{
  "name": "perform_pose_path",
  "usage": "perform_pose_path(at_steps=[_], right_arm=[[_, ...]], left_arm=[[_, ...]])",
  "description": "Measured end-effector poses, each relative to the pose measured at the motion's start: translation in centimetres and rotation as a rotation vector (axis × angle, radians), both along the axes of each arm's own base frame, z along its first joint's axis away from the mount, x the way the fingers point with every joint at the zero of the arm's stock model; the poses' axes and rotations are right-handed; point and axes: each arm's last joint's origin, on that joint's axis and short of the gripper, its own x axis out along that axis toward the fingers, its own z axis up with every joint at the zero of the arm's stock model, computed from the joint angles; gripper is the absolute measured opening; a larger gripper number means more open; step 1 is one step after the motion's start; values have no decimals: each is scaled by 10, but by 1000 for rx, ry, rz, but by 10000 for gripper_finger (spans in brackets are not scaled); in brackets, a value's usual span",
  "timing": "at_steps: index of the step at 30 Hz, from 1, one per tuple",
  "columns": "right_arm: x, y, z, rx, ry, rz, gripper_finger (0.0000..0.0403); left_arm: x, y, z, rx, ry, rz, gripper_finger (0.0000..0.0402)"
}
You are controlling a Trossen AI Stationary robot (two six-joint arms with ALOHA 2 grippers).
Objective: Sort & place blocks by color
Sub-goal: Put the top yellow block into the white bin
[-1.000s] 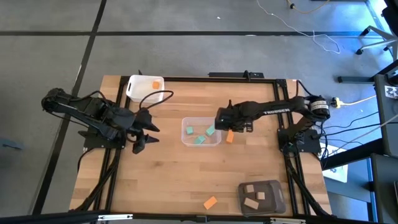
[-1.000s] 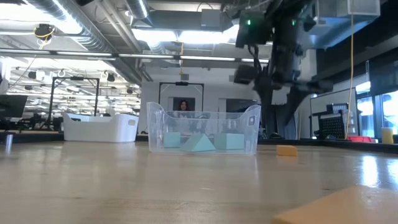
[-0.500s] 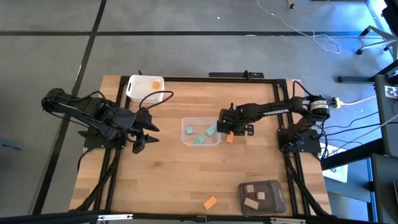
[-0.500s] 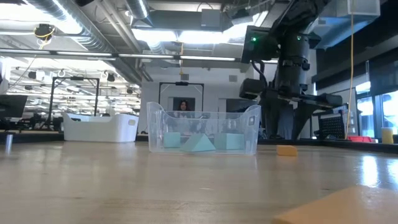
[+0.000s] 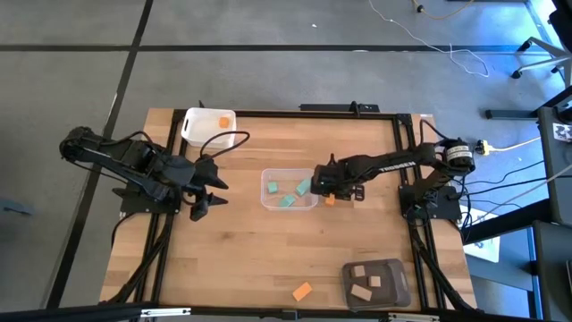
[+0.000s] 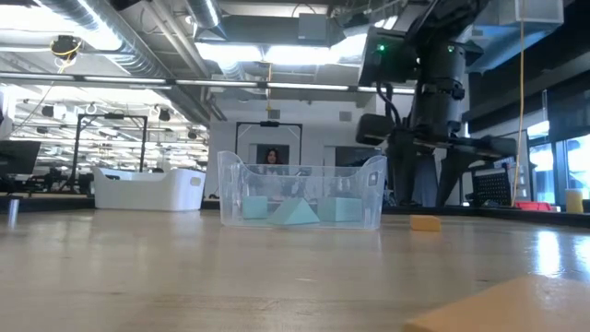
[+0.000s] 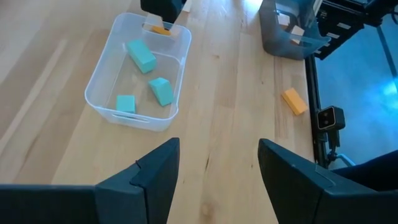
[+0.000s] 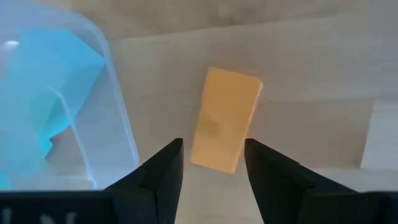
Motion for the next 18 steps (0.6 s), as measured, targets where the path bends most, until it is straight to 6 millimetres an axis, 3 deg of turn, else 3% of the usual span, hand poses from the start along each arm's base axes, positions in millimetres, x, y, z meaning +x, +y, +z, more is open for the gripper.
perform_pose_path(at_steps=[18], right_arm=[[2, 9, 0, -75, -16, 0, 171]], left_arm=[[0, 0, 0, 38, -4, -32, 209]])
